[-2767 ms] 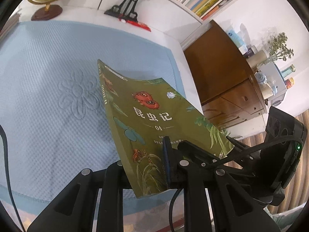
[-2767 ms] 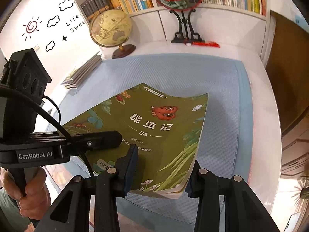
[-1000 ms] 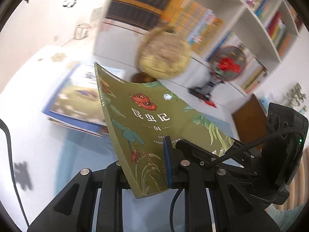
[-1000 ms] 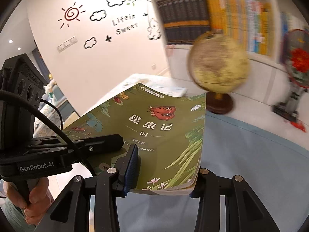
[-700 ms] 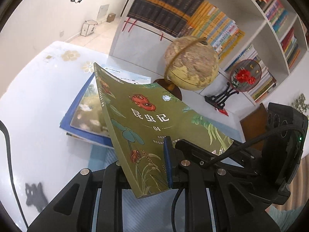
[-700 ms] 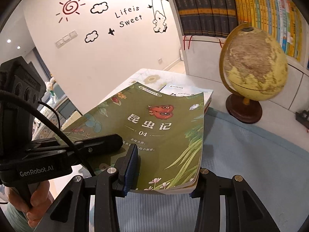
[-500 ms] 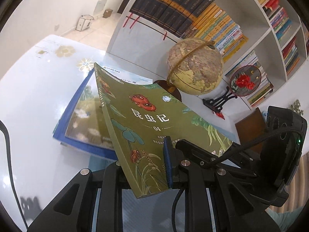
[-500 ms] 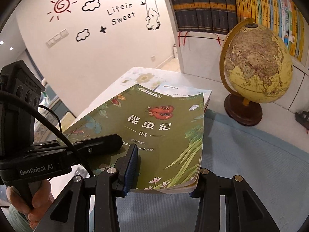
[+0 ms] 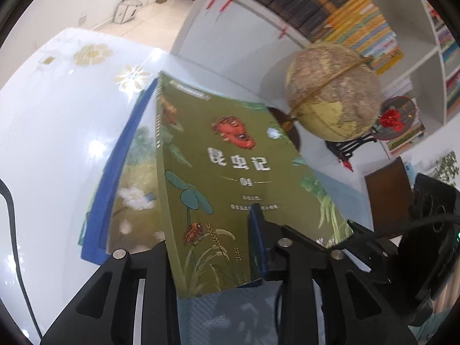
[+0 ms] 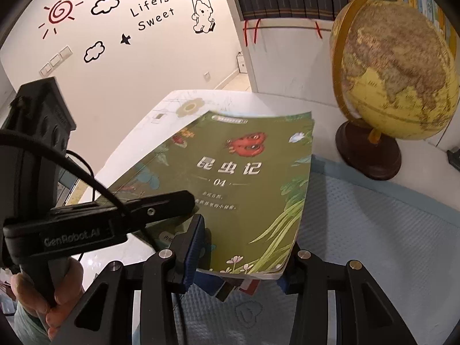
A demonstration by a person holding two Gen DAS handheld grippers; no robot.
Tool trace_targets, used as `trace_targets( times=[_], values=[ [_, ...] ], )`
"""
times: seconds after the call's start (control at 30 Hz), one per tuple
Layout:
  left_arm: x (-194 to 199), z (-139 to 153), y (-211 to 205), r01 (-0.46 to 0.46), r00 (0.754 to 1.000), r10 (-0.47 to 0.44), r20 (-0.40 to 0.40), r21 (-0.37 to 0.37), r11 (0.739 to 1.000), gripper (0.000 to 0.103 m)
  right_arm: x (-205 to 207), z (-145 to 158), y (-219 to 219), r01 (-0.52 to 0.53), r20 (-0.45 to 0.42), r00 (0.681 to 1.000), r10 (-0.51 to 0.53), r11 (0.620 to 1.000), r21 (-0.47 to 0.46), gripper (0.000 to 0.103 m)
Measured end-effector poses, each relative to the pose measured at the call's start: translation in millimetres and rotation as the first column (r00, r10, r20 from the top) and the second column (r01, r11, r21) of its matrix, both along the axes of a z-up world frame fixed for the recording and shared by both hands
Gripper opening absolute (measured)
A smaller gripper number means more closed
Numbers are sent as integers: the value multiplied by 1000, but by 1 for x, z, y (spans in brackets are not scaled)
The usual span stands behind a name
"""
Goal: Organize books
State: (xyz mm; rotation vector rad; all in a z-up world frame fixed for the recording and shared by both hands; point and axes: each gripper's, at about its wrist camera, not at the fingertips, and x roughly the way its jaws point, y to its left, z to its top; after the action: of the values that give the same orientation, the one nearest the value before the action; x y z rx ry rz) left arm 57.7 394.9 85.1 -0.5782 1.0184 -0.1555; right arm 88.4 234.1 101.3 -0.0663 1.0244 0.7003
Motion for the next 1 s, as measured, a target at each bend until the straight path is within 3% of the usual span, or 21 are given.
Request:
trace_targets(
  times=[0.23,0.3,0.4,0.47,0.53,0.63,0.7,0.87,0.93,1.0],
  values=[
    [-16,-19,36,-167,985,165,-53,-37,985,33,-8,-11,15,-44,-44,998,42,999,-28,42],
    [-23,-18,43,-214,975,214,-54,9,977,33,-12,-14,15,-67,-53,996,65,997,-49,42],
    [-42,-7,53,-346,937,350,-4,145,927,33,-20,-17,16,-116,-49,993,112,989,-93,44],
    [-59,-3,59,-389,919,394,7,178,904,33,-27,-17,13,-141,-42,990,137,983,-116,45],
    [-67,1,57,-398,914,405,0,187,898,33,-37,-17,1,-160,-20,987,158,976,-145,46],
    [-73,11,35,-357,932,363,7,202,912,33,-54,-18,-25,-154,5,987,158,969,-191,54],
    [-76,23,6,-312,949,314,30,236,920,33,-66,-19,-51,-135,1,990,138,968,-211,54],
    [-80,45,-84,-162,986,147,78,252,954,33,-90,-20,-132,0,-20,1000,-5,970,-242,54],
    [-84,56,-131,-89,993,62,103,276,957,33,-100,-14,-162,58,48,998,-46,950,-307,54],
    [-86,68,-173,-32,992,-5,122,304,952,33,-107,-3,-197,165,202,976,-85,889,-426,55]
  ],
)
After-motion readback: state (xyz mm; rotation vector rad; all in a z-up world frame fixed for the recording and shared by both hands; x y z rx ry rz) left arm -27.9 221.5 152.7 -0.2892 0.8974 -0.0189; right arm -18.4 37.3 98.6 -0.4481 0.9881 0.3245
